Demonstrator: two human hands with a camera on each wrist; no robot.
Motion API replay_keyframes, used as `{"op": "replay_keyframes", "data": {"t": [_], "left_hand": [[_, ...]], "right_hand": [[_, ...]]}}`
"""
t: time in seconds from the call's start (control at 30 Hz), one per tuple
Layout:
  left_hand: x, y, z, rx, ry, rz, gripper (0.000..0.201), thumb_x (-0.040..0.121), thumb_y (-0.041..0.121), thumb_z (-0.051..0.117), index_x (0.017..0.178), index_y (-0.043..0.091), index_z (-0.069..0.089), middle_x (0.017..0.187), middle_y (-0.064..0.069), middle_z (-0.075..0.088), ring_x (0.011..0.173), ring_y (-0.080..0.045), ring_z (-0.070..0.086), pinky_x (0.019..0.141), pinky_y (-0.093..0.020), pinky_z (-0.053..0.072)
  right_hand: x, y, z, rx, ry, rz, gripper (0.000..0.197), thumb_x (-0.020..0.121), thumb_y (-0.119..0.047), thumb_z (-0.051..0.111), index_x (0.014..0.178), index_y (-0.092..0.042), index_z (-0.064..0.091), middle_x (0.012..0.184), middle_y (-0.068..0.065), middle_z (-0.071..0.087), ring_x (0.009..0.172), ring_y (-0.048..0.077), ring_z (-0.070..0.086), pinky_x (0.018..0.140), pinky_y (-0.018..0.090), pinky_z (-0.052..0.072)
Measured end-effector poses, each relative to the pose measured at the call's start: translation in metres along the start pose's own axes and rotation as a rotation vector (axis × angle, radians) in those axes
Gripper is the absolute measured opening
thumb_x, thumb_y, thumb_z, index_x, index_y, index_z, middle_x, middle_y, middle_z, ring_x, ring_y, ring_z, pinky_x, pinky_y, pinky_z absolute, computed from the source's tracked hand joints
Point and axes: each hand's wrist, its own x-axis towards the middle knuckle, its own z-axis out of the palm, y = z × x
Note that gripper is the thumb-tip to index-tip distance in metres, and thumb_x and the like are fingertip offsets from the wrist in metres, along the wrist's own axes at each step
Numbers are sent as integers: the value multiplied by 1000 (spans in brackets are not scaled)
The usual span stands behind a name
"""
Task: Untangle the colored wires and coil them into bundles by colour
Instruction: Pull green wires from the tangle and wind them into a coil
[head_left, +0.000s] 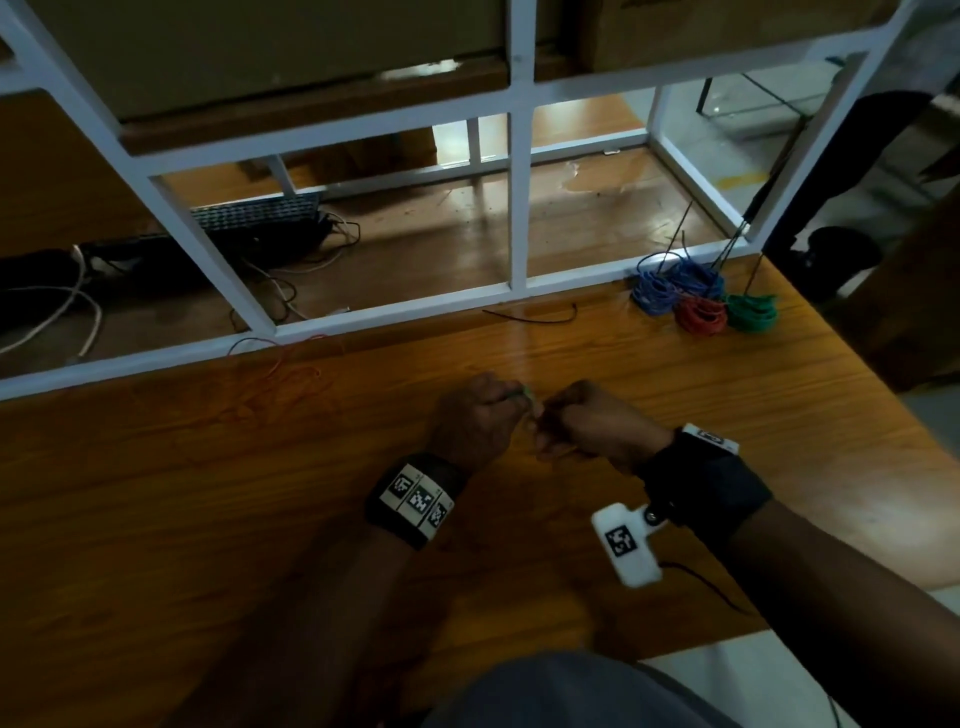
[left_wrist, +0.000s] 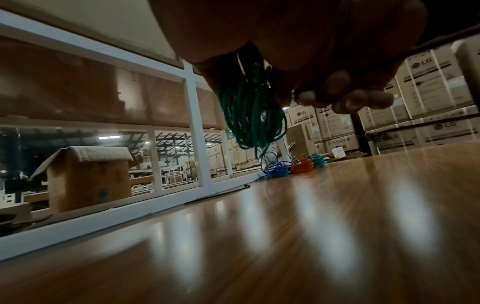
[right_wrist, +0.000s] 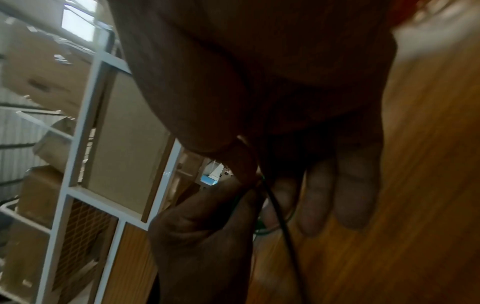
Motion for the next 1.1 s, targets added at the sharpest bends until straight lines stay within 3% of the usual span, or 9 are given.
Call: {"op": "replay_keyframes", "data": {"t": [0.13, 0.3, 0.4, 0.5, 0.63, 0.73, 0.87, 0.93, 1.1], "left_hand": [[2, -7, -3, -120, 21, -140, 15, 90, 16, 65, 89, 9, 78, 98, -8, 74, 85, -25, 70, 71, -41, 58], [1, -3, 2, -114, 6, -170, 21, 92, 18, 58, 89, 11, 78, 101, -5, 75, 93, -20, 71, 74, -39, 60], [8, -3, 3, -48, -6, -140, 20, 90, 14, 57, 89, 12, 77, 102, -5, 75, 91, -21, 70, 71, -39, 59], [19, 0, 2, 3, 12, -108, 19, 89, 13, 57, 85, 12, 76, 99, -5, 75, 85, -23, 70, 65, -39, 59], [19, 5, 1, -58, -35, -76, 14, 89, 16, 63, 87, 12, 76, 93, -7, 75, 84, -23, 71, 69, -38, 60], [28, 12, 3, -157, 9, -317, 15, 87, 19, 69, 98, 12, 76, 100, -6, 75, 91, -21, 71, 74, -37, 61], [61, 35, 12, -512, 117, -745, 10, 87, 17, 73, 94, 24, 73, 95, 5, 74, 85, -9, 72, 69, -35, 62], [80, 49, 22, -682, 157, -880, 8, 85, 18, 75, 91, 23, 72, 90, 7, 75, 84, -7, 72, 72, -36, 62], [114, 68, 58, -912, 77, -1088, 7, 85, 20, 75, 90, 22, 72, 92, 0, 76, 91, -19, 72, 80, -47, 60]], "right_hand": [[3, 7, 3, 173, 68, -13, 27, 103, -8, 53, 78, -9, 63, 62, 4, 51, 50, 16, 40, 52, 32, 33], [2, 12, 9, 116, 172, -83, 24, 88, 8, 56, 71, -4, 69, 60, 8, 55, 49, 20, 36, 49, 32, 29], [1, 10, 6, 98, 193, -124, 25, 86, 8, 57, 69, -6, 70, 63, 13, 55, 50, 21, 33, 48, 31, 27], [0, 10, 0, -30, 218, -201, 25, 89, 3, 61, 69, -9, 71, 53, 4, 54, 45, 18, 34, 48, 32, 27], [-9, 35, -12, -13, 115, -235, 28, 102, -17, 62, 87, 5, 70, 61, 7, 57, 51, 18, 46, 53, 33, 36], [-13, 53, -29, 186, 161, -162, 41, 105, -42, 53, 106, -5, 70, 83, 4, 71, 73, 22, 64, 59, 32, 49], [-6, 64, -58, 247, 274, -105, 46, 97, -50, 63, 134, -23, 59, 114, 2, 73, 100, 18, 71, 74, 35, 56], [-3, 67, -66, 314, 257, -121, 45, 94, -49, 68, 132, -24, 65, 113, 4, 75, 99, 17, 71, 77, 35, 56], [-17, 68, -96, 579, 385, -173, 33, 92, -31, 72, 106, -1, 74, 107, 23, 75, 91, 29, 70, 75, 38, 58]]}}
